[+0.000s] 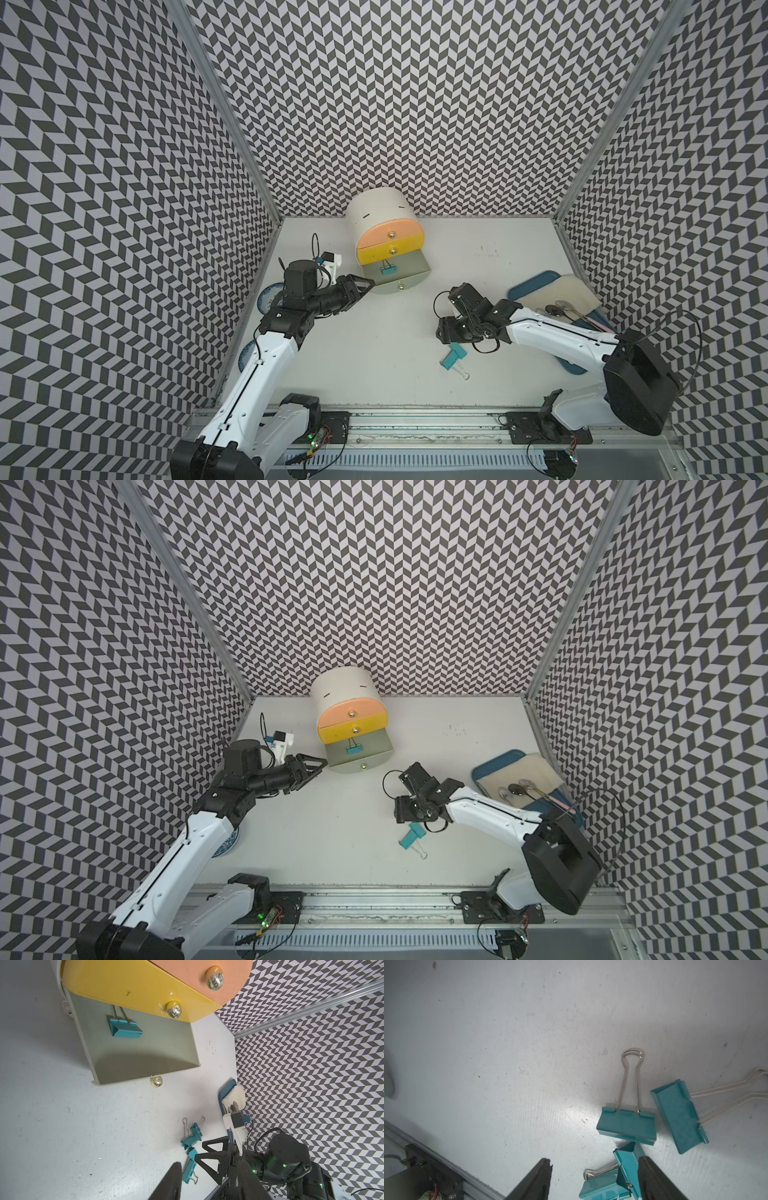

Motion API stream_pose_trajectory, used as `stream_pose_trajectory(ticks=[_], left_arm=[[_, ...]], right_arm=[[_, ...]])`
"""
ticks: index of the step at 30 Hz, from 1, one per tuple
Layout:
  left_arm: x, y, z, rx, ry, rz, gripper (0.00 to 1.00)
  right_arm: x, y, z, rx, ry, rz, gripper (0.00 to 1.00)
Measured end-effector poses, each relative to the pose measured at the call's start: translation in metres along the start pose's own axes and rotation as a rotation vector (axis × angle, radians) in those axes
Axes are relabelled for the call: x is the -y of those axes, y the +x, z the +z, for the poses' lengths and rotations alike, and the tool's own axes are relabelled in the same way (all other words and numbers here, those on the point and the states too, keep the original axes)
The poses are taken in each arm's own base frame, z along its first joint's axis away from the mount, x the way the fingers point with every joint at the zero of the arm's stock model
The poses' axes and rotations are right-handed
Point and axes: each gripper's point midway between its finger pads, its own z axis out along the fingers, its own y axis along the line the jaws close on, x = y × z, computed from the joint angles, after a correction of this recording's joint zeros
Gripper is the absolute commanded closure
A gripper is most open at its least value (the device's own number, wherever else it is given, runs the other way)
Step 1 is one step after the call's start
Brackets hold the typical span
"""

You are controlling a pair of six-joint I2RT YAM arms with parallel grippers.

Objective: Put the binder clips in the drawer according to color
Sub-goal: Place the binder clip in the drawer, then pick up the binder clip at the center of the board.

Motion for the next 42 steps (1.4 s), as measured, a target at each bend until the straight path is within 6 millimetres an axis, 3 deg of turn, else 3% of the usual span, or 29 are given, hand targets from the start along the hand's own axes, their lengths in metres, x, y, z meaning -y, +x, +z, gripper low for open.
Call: stream_pose_trajectory(ticks=[17, 23, 27, 37, 42], left_arm=[[0.0, 0.003, -0.006, 0.013, -0.005, -0.002, 0.53], [-0.001, 0.005, -0.005, 0.009, -0.008, -0.003, 0.52], [-0.001, 0.005, -0.005, 0.009, -0.008, -0.003, 0.52], [-0.001, 0.005, -0.005, 0.01, -0.01, -0.003, 0.52], [-0.002, 0.005, -0.004, 0.008, -0.014, -0.007, 0.53]], right_arm=[[0.031, 0.009, 0.031, -0.053, 0.155, -0.011, 0.23], [0.033, 0.0, 0.038, -0.048, 0.196, -0.036, 0.24], [0.033, -0.004, 0.04, -0.042, 0.208, -0.049, 0.28], [0.033, -0.007, 0.039, -0.04, 0.217, -0.074, 0.5], [0.018, -0.028, 0.023, 0.006, 0.197, -0.089, 0.55]])
